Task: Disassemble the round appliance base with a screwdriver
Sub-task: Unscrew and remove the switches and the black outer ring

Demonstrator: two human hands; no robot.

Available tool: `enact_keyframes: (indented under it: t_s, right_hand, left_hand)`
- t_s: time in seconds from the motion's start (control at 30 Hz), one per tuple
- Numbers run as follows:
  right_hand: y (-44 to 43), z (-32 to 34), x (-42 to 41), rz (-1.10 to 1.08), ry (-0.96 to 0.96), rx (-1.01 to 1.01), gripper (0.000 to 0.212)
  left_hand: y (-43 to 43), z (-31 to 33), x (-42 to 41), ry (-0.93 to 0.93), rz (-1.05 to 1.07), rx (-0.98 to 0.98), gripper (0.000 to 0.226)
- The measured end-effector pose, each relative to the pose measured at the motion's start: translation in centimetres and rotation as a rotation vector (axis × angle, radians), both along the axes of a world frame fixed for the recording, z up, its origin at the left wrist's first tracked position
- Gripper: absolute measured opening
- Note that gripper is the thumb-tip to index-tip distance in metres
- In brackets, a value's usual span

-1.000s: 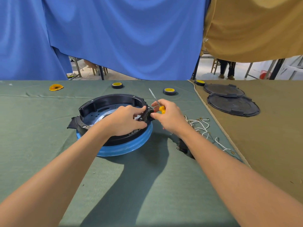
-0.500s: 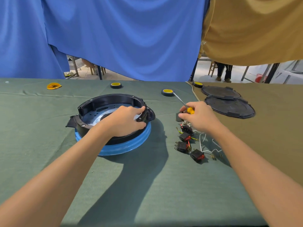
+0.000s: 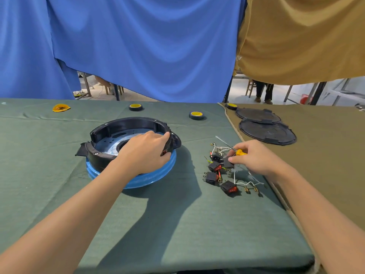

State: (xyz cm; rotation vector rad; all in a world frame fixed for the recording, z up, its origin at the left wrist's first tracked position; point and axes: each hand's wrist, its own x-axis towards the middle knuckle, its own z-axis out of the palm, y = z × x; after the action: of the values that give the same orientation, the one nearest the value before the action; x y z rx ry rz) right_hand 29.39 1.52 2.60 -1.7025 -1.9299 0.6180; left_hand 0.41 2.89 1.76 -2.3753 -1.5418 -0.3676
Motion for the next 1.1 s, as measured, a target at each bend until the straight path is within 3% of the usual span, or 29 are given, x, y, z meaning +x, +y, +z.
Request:
enact_keyframes:
  t_s: [0.17, 0.23, 0.43, 0.53, 0.6, 0.73, 0.93, 1.1]
  right_hand:
    - [-0.9, -0.3, -0.5, 0.069, -0.26, -0.06, 0.011]
    - [-1.1, -0.4, -0.8, 0.011, -0.269, -0.02, 0.01]
    - [-1.5, 0.3, -3.8, -0.041, -0.017, 0.253, 0.023]
    - [-1.4, 0.4, -7.3, -0.014, 0.118, 0.331, 0.018]
    - [-1.4, 0.5, -9.7, 0.054, 0.165, 0.389, 0.009]
    - [-1.4, 0.2, -14.0, 0.306, 0.183, 0.478, 0.02]
    - [-0.7, -2.4, -17.0, 0.42, 0.123, 0.416, 0.015]
    - [-0.1, -1.7, -16.9, 0.362, 0.328, 0.356, 0.008]
  left_hand:
    - [0.0, 0.0, 0.1, -0.008, -0.001, 0.008, 0.043]
    - [-0.1, -0.1, 0.0, -0.008, -0.012, 0.029, 0.04]
    - [-0.8, -0.2, 0.0, 0.084, 0.003, 0.191, 0.03]
    - [-1.3, -0.4, -0.6, 0.073, 0.035, 0.219, 0.037]
    - [-2.0, -0.5, -1.7, 0.054, 0.042, 0.225, 0.042]
    - [-4.1, -1.0, -4.7, -0.069, 0.034, 0.305, 0.057]
    - [-6.1, -2.8, -8.6, -0.127, 0.093, 0.337, 0.068]
    - [-6.2, -3.0, -9.5, -0.134, -0.015, 0.333, 0.09]
